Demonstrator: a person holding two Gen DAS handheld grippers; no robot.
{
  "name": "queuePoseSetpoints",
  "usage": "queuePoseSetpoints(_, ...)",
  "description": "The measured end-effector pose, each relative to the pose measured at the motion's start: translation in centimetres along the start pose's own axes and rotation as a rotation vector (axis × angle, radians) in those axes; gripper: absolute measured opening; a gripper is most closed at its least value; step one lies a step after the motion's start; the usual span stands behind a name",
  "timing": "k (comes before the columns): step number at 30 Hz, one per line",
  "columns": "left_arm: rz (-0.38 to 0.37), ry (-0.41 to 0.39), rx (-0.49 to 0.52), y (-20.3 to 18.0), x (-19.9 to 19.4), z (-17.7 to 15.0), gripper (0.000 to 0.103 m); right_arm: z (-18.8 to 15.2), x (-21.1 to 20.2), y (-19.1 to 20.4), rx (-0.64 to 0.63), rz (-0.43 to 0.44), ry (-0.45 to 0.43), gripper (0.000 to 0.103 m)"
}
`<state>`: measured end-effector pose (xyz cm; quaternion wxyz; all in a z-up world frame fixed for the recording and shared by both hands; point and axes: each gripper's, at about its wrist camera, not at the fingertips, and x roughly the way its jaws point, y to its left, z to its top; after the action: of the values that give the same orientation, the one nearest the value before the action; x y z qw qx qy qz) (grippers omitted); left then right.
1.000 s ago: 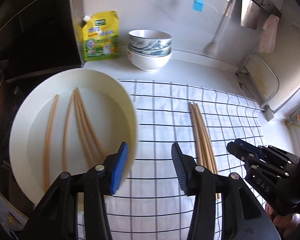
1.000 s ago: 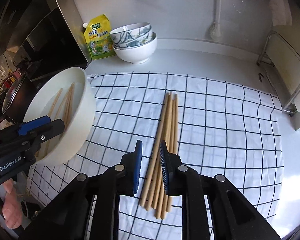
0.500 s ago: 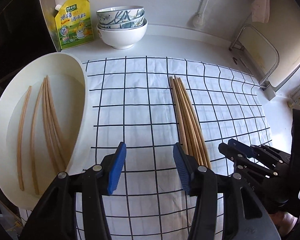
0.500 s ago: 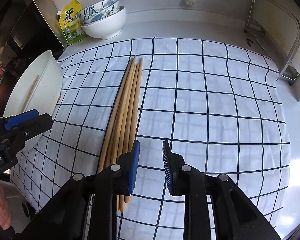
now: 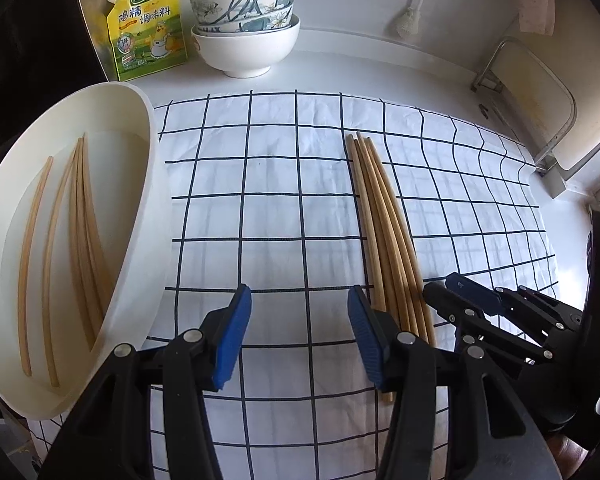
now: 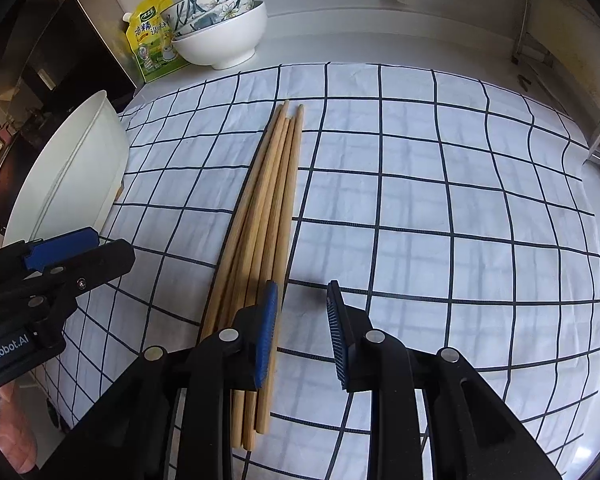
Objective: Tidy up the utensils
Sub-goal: 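Move both open tools back over the chopstick bundle on the cloth, then close the left tool on one chopstick while the right tool grasps another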
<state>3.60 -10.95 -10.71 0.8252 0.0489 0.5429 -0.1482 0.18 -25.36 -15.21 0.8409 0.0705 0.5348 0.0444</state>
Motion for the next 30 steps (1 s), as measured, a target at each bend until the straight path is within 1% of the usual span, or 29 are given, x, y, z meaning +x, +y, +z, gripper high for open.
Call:
queuePoseSetpoints(7, 0.006, -0.002, -0.003, 0.0, -0.1, -0.1, 0.05, -0.2, 0.1, 0.4, -0.022, -0.003, 0.002, 0.025)
queuePoseSetpoints(14, 0.006, 0.003, 0.002, -0.3, 0.2, -0.3, 0.05, -0.6, -0.1, 0.5, -0.035, -0.024, 0.001, 0.025)
queuePoseSetpoints(18, 0.001, 0.001, 0.013, -0.8, 0.5, -0.5, 0.053, -0.5, -0.2, -0.4, -0.015, -0.028, -0.004, 0.025)
queuePoseSetpoints(23, -0.022, 0.012, 0.023, -1.7, 1.3, -0.8, 0.053, -0.5, -0.5, -1.9, 0.007, -0.041, -0.012, 0.025)
queuePoseSetpoints(30, -0.025, 0.038, 0.047, -3.0, 3.0, -1.2, 0.053, -0.4, -1.0, -4.4, 0.049, -0.072, -0.024, 0.025)
